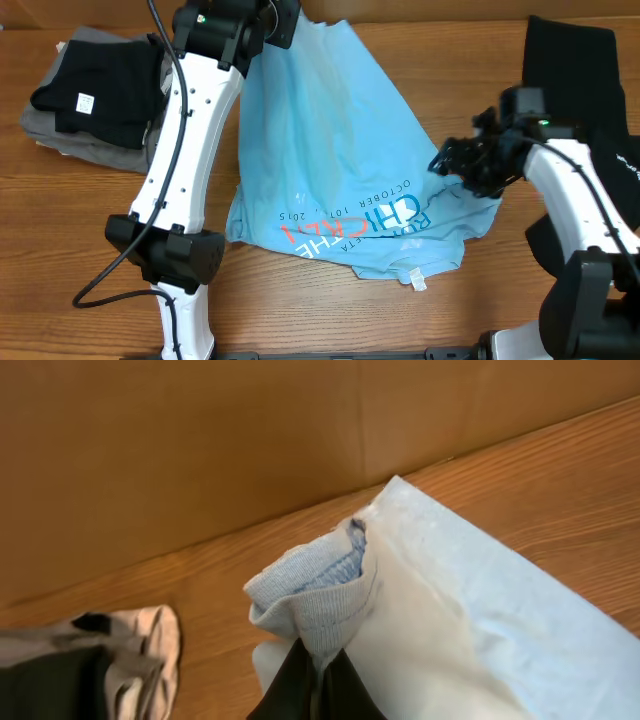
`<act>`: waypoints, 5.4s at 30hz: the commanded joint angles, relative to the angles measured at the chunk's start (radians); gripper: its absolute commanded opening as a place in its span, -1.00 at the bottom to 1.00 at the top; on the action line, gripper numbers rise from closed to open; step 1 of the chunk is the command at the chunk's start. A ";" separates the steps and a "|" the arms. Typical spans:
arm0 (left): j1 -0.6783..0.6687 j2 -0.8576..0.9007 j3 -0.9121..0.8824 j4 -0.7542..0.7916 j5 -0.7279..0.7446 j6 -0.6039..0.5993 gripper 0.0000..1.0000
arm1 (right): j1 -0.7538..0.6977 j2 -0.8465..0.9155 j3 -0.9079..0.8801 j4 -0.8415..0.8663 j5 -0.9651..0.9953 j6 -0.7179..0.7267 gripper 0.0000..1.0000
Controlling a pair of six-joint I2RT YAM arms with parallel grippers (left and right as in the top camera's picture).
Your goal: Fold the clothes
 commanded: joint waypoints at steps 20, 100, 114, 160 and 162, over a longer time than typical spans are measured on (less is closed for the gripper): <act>0.178 -0.008 -0.002 -0.218 -0.141 -0.211 -0.92 | 0.058 0.019 -0.355 0.409 0.130 0.229 0.49; 0.235 0.010 -0.297 -0.220 0.114 -0.272 -0.85 | 0.198 0.067 0.192 -0.125 0.033 0.127 0.51; 0.237 0.010 -0.297 -0.220 0.114 -0.272 -0.86 | 0.397 0.037 -0.223 0.260 0.278 0.326 0.36; 0.267 -0.023 -0.285 -0.388 0.077 -0.276 -0.92 | 0.056 -0.106 0.087 0.021 0.090 -0.033 -0.09; 0.267 -0.023 -0.285 -0.378 0.078 -0.276 -0.92 | 0.056 -0.121 0.087 -0.051 0.041 -0.050 -0.07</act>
